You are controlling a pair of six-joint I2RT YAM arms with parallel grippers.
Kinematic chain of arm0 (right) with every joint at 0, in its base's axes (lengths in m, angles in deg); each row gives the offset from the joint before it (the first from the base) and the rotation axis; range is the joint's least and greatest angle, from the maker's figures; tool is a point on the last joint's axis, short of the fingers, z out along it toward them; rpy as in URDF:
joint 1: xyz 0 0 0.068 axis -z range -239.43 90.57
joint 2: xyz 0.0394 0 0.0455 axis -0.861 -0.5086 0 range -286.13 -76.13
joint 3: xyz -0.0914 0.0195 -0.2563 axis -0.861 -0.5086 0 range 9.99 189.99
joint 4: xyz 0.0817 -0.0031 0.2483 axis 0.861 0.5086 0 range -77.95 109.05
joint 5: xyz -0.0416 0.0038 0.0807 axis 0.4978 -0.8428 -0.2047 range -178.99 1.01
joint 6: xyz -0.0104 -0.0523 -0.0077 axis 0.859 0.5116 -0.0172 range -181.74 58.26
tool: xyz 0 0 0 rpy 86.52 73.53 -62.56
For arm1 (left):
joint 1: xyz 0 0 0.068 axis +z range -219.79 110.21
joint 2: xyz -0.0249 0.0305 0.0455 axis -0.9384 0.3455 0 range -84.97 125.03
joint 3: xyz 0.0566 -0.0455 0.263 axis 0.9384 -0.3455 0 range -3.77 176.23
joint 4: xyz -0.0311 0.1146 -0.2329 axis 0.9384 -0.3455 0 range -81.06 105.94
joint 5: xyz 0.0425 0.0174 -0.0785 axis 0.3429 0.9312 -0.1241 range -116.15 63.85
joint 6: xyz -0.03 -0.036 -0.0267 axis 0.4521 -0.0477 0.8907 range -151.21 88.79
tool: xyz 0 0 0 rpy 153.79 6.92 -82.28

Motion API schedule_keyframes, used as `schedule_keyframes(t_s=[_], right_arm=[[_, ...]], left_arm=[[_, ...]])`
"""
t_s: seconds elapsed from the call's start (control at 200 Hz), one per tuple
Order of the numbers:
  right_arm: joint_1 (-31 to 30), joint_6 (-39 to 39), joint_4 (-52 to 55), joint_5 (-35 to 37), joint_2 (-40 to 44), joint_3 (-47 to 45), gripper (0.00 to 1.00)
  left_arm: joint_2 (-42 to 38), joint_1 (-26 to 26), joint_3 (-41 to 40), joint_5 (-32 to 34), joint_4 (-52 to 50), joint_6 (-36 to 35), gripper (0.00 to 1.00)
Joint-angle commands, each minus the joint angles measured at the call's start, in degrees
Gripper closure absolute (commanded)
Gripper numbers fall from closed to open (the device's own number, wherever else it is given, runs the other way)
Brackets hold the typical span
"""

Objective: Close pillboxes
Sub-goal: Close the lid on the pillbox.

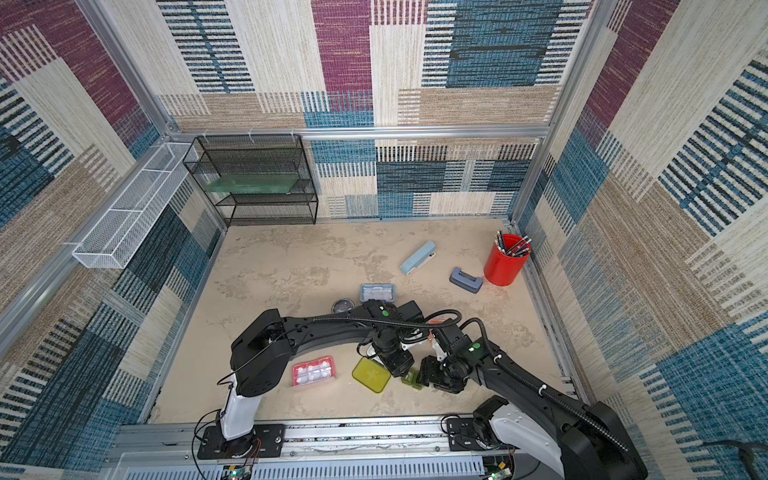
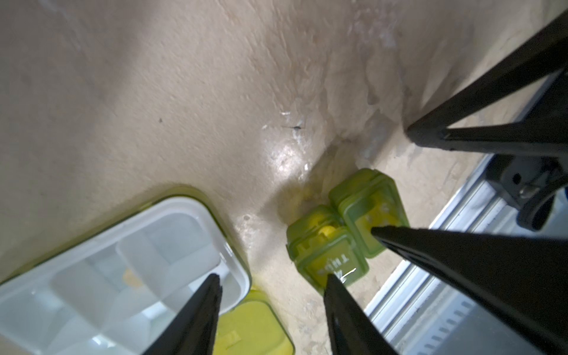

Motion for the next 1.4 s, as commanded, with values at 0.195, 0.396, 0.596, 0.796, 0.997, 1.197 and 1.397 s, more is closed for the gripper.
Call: schedule_keyframes(t_s=[0.195,0.396,0.596,0.796,0.997,1.197,1.397], right_arm=[[-0.3,-0.9,-0.4,1.4,0.6,0.1,0.38],[-0.3,-1.0,-0.7,1.2,0.9,-0.4,0.38],[-0.3,-0.7,-0.6,1.0,1.1,-1.0,0.39],[0.0,-0.5,-0.1,0.9,2.9,-2.4,0.39],[0.4,-0.5,0.0,1.3,3.9,-2.3,0.39],[1.1,-0.3,-0.9,1.1,4.6,-2.9,0.43],[1.5,0.5,-0.5,0.8,5.3,-3.2,0.43]], left_arm=[[2.1,0.4,2.6,-0.9,-2.1,-0.6,0.43],[2.9,0.6,3.4,-0.6,-2.6,-0.1,0.43],[2.4,0.6,3.0,-1.0,-2.8,0.7,0.43],[2.8,0.4,2.9,-1.2,-2.6,2.3,0.43],[3.7,0.1,3.9,-1.2,-2.7,3.3,0.43],[4.5,0.2,4.8,-1.0,-3.1,4.1,0.43],[4.9,0.1,5.6,-1.0,-3.6,4.9,0.43]])
